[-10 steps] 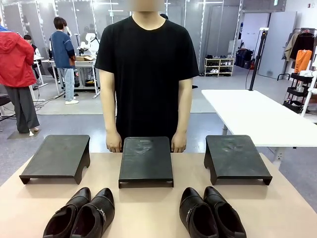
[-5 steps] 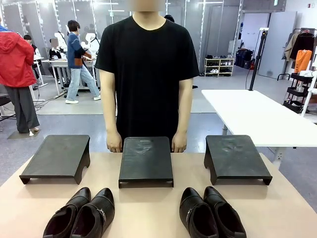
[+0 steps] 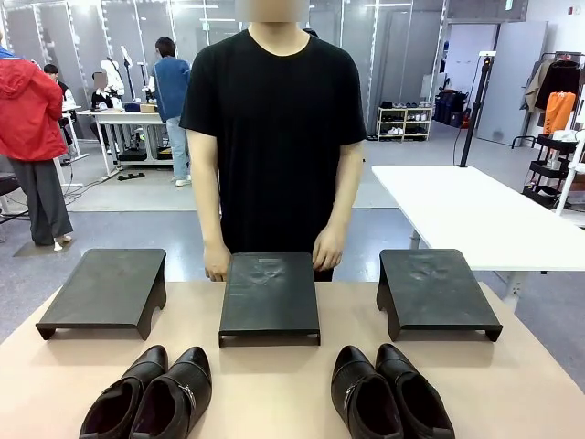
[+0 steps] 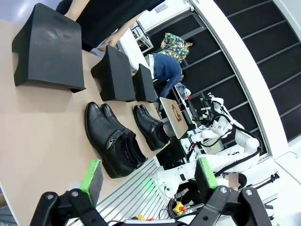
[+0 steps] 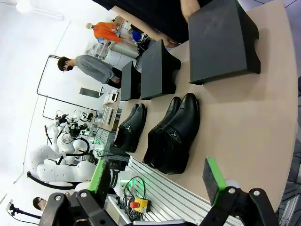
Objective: Place the shoes on the stand as instructed by the person.
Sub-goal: Pick up one pair of Shoes and place it on the Shoes Stand indicated by the person.
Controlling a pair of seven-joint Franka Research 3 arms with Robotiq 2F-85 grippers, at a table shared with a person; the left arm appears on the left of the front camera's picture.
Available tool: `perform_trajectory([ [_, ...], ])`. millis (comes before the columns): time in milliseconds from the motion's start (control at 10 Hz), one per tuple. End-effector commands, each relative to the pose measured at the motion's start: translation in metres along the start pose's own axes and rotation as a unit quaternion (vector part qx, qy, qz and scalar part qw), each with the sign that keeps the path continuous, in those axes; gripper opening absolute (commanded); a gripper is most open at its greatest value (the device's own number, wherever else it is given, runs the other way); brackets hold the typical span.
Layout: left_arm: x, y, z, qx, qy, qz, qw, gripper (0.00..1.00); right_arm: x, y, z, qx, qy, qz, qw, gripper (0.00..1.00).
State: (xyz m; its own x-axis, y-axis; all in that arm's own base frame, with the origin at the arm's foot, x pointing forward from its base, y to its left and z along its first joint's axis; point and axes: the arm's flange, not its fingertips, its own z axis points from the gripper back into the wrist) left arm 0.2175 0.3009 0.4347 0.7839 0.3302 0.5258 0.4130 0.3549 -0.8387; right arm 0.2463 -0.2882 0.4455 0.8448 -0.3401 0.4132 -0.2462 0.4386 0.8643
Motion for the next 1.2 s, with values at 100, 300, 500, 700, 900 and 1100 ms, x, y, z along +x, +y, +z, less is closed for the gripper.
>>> perform_trajectory([
  [100,-0.0004,-0.0005,0.0016,-0.002,-0.001,-0.001,1.0,1.0,0.0003,0.0015,0.0006,0.0,0.0,0.001,1.0,1.0],
  [300,-0.0004,-0.0005,0.0016,-0.002,-0.001,-0.001,1.0,1.0,0.0003,0.0015,0.0006,0.0,0.0,0.001,1.0,1.0],
  [500,-0.0004,-0.0005,0.0016,-0.002,-0.001,-0.001,1.0,1.0,0.0003,0.0015,0.0006,0.0,0.0,0.001,1.0,1.0],
  [700,-0.0004,-0.0005,0.0016,-0.002,-0.001,-0.001,1.0,1.0,0.0003,0.0015,0.0006,0.0,0.0,0.001,1.0,1.0],
  [900,-0.0004,-0.0005,0.0016,-0.002,-0.001,-0.001,1.0,1.0,0.0003,0.0015,0.0006,0.0,0.0,0.001,1.0,1.0],
  [1100,-0.0004,-0.0005,0.0016,-0.002,-0.001,-0.001,1.0,1.0,0.0003,0.0015,0.0006,0.0,0.0,0.001,1.0,1.0],
])
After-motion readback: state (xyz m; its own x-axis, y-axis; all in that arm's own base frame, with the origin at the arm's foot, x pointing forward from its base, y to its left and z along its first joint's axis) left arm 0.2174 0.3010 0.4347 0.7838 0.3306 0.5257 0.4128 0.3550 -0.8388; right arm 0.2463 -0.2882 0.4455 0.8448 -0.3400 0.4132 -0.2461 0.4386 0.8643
